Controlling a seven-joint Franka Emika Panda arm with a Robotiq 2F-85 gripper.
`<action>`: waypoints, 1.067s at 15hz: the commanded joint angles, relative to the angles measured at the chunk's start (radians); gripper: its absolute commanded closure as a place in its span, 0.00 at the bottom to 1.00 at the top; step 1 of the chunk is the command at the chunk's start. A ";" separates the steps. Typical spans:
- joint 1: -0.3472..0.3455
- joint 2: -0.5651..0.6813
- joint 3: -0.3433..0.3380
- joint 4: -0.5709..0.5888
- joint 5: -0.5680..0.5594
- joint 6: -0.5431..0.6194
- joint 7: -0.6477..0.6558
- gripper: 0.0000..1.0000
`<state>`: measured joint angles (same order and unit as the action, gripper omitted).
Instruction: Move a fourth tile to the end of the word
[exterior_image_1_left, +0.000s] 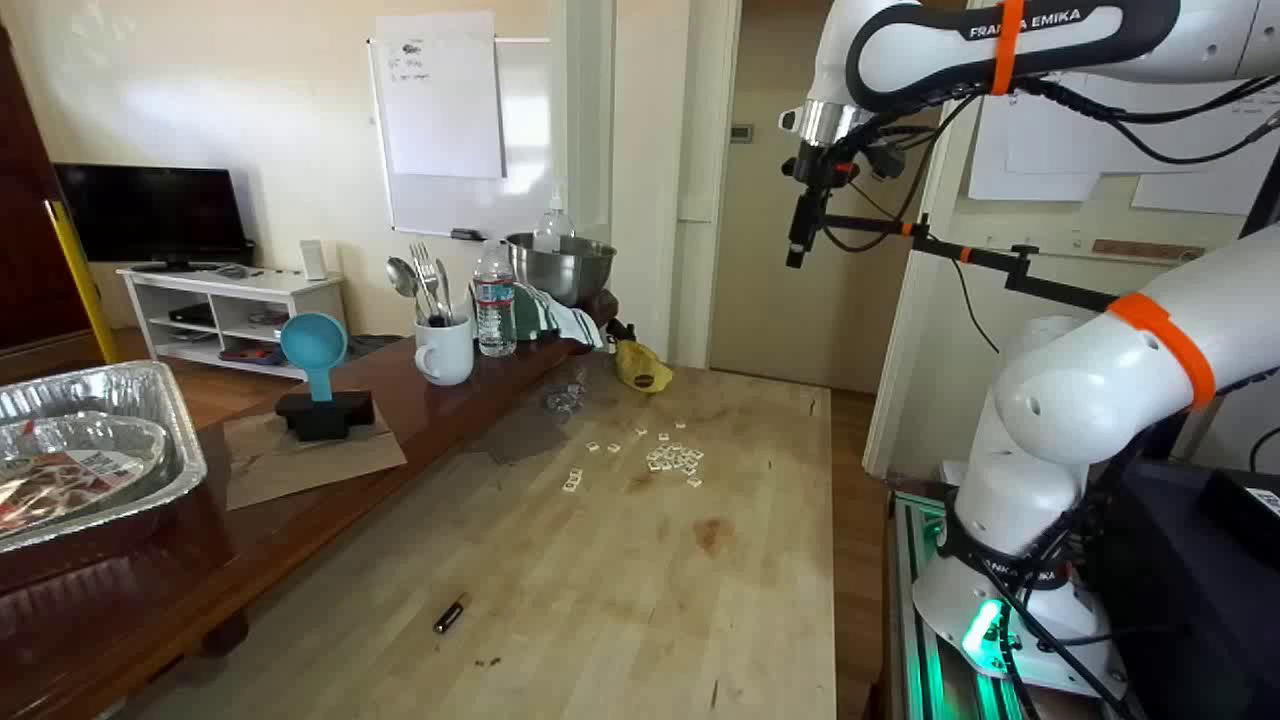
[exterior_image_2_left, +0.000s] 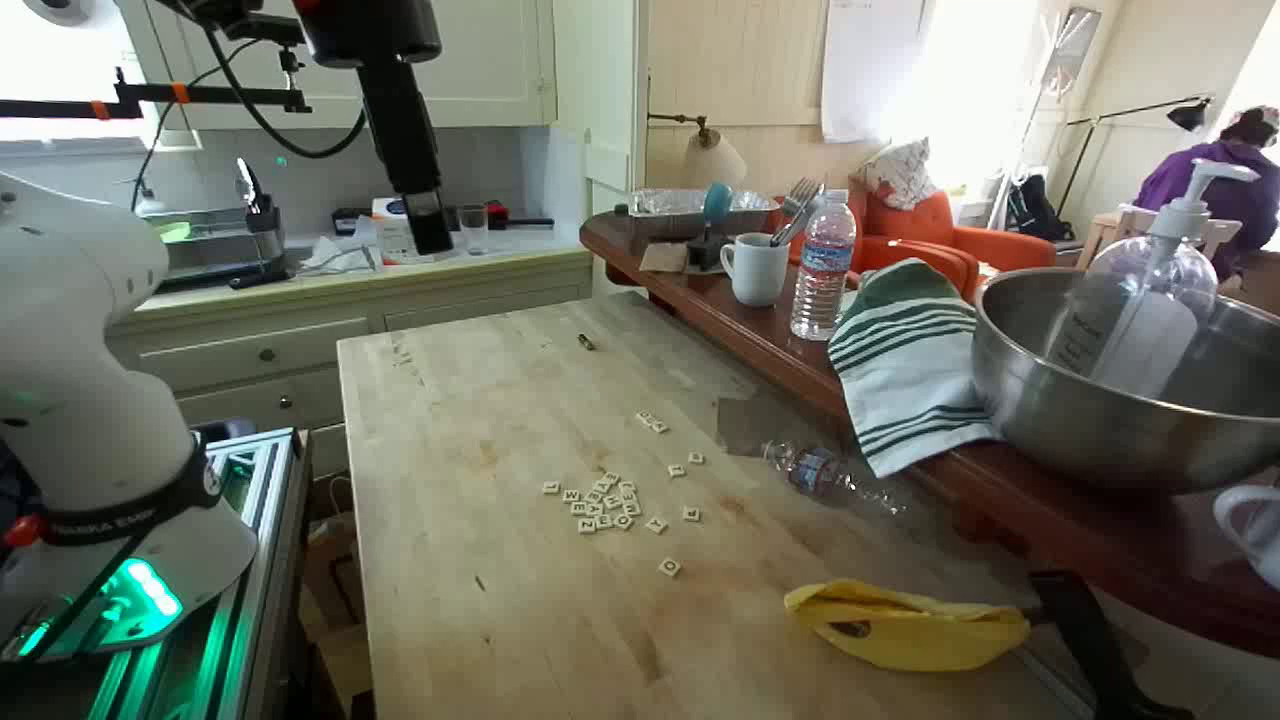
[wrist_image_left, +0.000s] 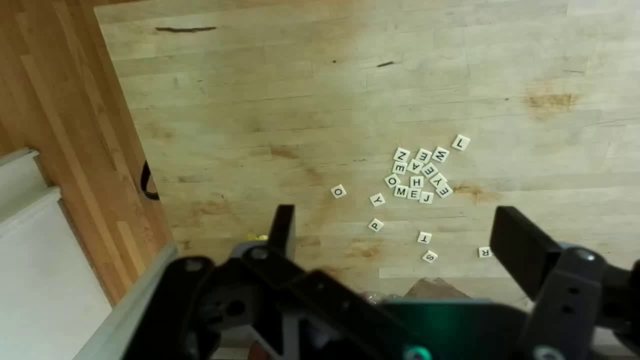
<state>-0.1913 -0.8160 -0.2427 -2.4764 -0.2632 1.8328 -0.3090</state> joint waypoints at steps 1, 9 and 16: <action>0.012 -0.001 -0.007 0.003 -0.006 -0.005 0.007 0.00; 0.046 0.044 0.012 -0.031 -0.004 0.070 0.013 0.00; 0.173 0.316 0.013 -0.113 0.040 0.548 -0.059 0.00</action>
<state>-0.0529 -0.6325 -0.2186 -2.5967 -0.2524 2.2493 -0.3128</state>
